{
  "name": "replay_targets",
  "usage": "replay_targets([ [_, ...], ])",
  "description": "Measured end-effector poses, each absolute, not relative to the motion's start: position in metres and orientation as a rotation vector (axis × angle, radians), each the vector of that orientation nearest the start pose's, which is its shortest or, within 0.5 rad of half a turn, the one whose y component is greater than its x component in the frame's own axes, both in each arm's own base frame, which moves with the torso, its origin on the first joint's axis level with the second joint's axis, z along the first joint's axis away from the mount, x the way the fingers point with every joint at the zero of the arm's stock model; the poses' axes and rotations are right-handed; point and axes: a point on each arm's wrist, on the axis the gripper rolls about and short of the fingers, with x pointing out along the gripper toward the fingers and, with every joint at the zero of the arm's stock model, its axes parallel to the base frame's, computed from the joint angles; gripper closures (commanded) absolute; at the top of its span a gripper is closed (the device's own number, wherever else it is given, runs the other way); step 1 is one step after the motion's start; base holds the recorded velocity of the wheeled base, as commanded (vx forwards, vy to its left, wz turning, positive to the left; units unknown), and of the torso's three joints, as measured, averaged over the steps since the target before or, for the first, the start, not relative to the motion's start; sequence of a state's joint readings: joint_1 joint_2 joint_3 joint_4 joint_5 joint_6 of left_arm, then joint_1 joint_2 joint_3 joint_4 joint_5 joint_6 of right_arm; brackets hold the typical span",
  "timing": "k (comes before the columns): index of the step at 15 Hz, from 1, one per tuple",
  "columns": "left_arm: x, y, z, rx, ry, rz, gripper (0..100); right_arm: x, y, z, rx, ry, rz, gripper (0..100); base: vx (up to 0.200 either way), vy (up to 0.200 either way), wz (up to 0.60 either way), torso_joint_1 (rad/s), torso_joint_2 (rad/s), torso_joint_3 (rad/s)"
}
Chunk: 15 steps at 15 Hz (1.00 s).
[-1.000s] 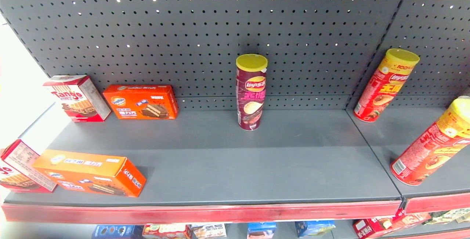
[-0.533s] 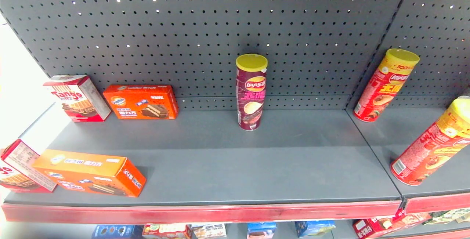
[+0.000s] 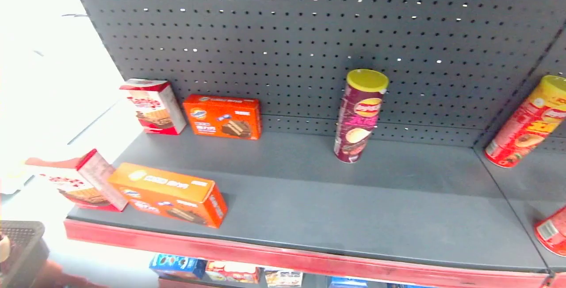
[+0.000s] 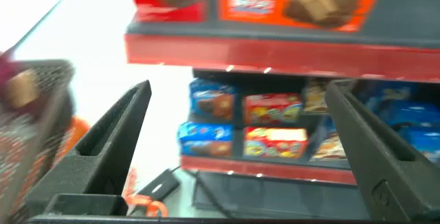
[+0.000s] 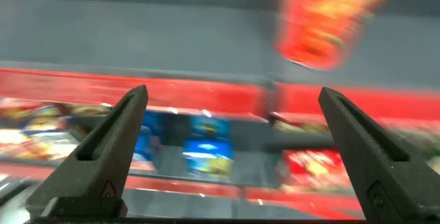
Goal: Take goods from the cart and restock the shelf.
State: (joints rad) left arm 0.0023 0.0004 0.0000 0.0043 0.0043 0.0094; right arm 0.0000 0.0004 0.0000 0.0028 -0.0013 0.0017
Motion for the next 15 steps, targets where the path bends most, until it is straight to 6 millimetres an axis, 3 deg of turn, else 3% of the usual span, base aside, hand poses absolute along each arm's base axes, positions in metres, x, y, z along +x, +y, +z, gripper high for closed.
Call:
replay_targets([
  [4, -0.0228, 0.0, 0.0751, 0.009, 0.004, 0.007, 0, -0.0228, 0.0, 0.0752, 0.002, 0.004, -0.002, 0, 0.0, 0.0, 0.6, 0.004, 0.0, 0.004],
  [15, -0.0228, 0.0, 0.0751, 0.01, 0.005, 0.005, 0, -0.0228, -0.0001, 0.0753, 0.002, 0.002, -0.006, 0, 0.0, 0.0, 0.0, 0.0, 0.0, 0.0],
])
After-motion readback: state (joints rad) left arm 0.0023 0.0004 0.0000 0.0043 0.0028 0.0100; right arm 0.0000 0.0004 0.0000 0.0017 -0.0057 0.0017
